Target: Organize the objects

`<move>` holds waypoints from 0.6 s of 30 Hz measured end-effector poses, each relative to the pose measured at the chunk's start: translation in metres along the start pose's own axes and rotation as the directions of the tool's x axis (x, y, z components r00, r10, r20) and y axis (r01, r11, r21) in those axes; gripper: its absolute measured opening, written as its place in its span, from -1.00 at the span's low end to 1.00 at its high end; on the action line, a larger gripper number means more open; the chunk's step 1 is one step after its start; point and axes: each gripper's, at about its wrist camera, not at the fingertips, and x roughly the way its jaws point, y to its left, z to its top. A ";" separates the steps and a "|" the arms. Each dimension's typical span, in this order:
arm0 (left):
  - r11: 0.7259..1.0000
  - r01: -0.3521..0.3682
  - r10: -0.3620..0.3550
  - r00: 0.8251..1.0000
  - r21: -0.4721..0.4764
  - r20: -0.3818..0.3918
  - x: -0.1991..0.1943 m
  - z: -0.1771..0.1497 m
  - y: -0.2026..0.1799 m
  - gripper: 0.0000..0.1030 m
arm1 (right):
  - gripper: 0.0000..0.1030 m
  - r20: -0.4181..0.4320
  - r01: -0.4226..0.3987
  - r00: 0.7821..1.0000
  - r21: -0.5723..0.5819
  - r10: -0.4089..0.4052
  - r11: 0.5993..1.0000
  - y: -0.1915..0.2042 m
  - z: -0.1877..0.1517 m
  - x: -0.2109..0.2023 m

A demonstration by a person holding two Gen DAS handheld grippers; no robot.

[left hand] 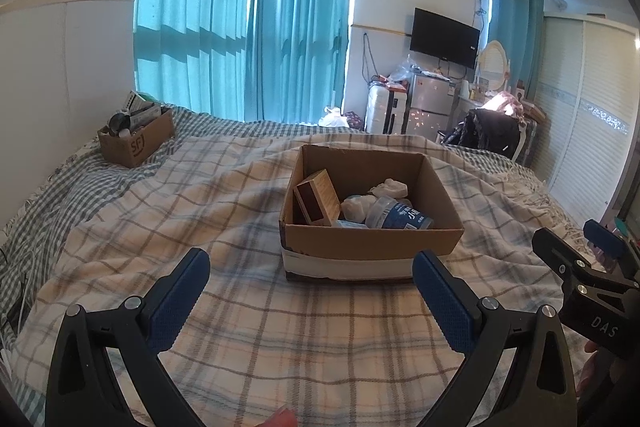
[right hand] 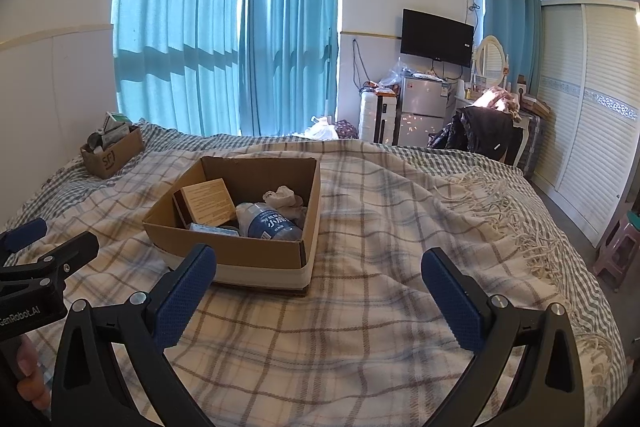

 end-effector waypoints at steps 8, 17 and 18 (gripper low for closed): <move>1.000 -0.004 0.004 1.000 0.002 0.000 -0.001 0.000 0.001 1.00 | 0.99 0.000 0.001 1.000 -0.001 -0.001 1.000 0.000 0.000 0.000; 1.000 0.003 -0.003 1.000 0.003 -0.008 0.000 0.000 0.001 1.00 | 0.99 -0.001 -0.001 1.000 0.000 0.001 1.000 0.000 0.000 0.000; 1.000 0.003 -0.003 1.000 0.004 -0.010 0.000 0.000 0.001 1.00 | 0.99 -0.001 -0.001 1.000 0.001 0.001 1.000 0.000 0.000 0.000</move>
